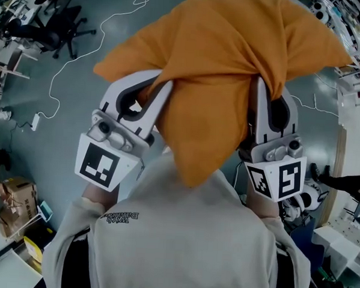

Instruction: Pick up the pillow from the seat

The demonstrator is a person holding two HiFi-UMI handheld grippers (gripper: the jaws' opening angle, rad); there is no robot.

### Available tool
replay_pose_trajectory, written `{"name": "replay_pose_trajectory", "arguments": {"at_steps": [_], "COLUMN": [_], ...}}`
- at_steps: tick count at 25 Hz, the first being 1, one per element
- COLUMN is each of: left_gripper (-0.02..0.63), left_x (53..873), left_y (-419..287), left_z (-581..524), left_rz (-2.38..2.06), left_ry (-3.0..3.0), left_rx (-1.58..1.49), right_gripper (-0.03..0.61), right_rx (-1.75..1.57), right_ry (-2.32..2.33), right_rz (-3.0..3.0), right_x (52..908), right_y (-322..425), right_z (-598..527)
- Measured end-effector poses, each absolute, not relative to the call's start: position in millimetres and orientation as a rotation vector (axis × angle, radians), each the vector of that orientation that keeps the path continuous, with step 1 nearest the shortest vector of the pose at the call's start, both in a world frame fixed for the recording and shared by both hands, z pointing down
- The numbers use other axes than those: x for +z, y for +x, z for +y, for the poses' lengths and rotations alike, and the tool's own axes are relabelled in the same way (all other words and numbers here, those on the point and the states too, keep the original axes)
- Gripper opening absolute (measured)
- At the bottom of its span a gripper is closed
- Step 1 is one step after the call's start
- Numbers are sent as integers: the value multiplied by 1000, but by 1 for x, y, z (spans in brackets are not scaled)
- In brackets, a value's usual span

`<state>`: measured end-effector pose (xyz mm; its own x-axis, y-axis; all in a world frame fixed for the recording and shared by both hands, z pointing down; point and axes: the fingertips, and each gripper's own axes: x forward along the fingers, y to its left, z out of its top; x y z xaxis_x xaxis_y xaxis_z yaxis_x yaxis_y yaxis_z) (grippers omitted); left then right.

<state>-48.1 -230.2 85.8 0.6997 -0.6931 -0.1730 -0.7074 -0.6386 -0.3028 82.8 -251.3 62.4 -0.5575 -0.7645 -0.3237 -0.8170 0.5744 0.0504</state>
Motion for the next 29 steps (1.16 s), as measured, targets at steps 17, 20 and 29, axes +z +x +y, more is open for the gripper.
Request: {"name": "replay_pose_trajectory", "arguments": {"at_steps": [17, 20, 29], "left_gripper": [15, 15, 15], "left_x": [86, 88, 90], "left_y": [-37, -38, -36], "left_z": [-228, -229, -226], "left_rz": [1100, 1101, 1100], "left_ry": [-2564, -2581, -2607], "left_rx": [20, 21, 15], "right_gripper": [18, 18, 18], "right_rx": [262, 253, 240], "right_ry": [-1340, -1346, -1352], "right_rz": [2517, 2519, 2519], "right_x": [65, 68, 68], "right_y": [95, 94, 97], "right_z": [-249, -249, -247]}}
